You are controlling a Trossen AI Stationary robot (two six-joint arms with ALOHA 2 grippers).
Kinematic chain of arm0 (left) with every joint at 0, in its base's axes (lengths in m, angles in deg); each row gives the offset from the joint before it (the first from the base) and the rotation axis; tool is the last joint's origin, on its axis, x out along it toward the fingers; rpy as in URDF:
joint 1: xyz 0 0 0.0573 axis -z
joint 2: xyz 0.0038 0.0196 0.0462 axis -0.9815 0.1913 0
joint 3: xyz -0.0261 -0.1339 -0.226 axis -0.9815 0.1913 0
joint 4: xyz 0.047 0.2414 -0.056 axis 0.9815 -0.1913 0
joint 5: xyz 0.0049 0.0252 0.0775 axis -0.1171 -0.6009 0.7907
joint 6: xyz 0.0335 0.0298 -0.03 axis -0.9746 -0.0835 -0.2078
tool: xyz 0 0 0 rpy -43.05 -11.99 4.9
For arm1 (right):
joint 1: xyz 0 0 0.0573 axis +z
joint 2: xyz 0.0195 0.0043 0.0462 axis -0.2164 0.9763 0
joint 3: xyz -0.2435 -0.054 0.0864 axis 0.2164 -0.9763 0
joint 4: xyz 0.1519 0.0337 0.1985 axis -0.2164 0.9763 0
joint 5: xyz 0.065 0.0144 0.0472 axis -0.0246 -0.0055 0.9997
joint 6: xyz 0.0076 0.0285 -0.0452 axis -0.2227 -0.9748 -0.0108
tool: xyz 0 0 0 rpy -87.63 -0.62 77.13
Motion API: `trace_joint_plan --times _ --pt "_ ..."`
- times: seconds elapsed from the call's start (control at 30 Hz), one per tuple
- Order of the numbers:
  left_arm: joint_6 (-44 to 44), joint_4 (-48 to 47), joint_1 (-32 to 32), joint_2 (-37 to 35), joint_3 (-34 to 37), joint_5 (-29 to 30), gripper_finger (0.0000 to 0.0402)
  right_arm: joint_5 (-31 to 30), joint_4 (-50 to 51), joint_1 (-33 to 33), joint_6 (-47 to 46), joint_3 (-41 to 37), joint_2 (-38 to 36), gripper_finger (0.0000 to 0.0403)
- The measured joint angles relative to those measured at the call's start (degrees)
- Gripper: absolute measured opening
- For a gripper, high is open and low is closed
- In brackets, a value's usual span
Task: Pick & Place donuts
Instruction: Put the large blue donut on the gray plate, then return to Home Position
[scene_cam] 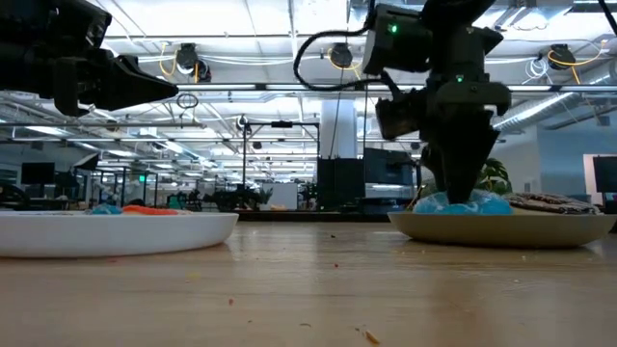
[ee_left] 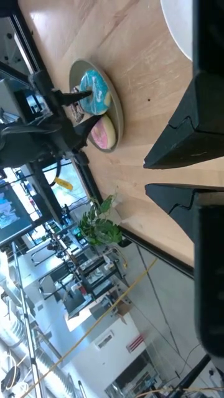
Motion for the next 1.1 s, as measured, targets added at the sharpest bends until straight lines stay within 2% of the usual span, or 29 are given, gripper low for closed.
trace_joint_plan --times 0.33,0.43,0.5,0.53,0.6,0.67,0.73,0.8,0.9,0.97,1.03,1.1 --pt "0.94 0.09 0.02 0.0 0.0 -0.02 0.0056 -4.47 1.43 0.14 -3.21 0.02 -12.27 0.0204" --pt "-1.99 1.15 0.0 -0.02 0.0 0.06 0.0056 -5.66 1.19 0.9 -2.41 0.01 -16.22 0.0204" --pt "-6.1 3.0 0.02 -0.02 0.0 0.49 0.0056 -11.29 0.52 2.64 -2.33 0.0 -19.5 0.0199" --pt "-7.13 3.6 0.02 -0.02 0.0 1.06 0.0056 -16.24 -0.17 4.39 -1.07 0.0 -21.45 0.0195" --pt "-6.49 4.71 -0.01 -0.02 0.0 1.7 0.0056 -27.73 -1.44 9.19 3.23 0.0 -25.12 0.0178" --pt "-2.39 6.63 0.02 -0.02 0.0 2.8 0.0056 -35.75 -3.11 14.19 6.66 -0.88 -28.81 0.0152" --pt "0.78 8.51 -0.01 -0.1 -0.02 4.46 0.0056 -37.43 -5.77 18.17 8.16 -3.41 -32.82 0.0119" --pt "0.2 8.57 -0.01 -0.21 -0.34 4.98 0.0052 -37.38 -10.89 21.76 9.09 -7.05 -36.72 0.008" --pt "-0.74 8.45 -0.84 -0.07 -0.42 5.2 0.0026 -39.02 -16.58 26.5 11.4 -14.34 -42.93 0.0019" --pt "-0.67 7.87 -2.25 -0.2 -0.42 3.18 0.0007 -40.86 -20.16 28.08 13.13 -19.69 -47.45 0.0009" --pt "0.23 7.21 -3.68 -0.84 -0.42 -1.34 0.0008 -42.24 -23.54 28.35 15.38 -25.24 -52.02 0.0014" --pt "2.1 7.08 -4.79 -1.64 -0.7 -3.19 0.0009 -42.17 -27.66 28.02 18.34 -30.57 -56.64 0.0014"
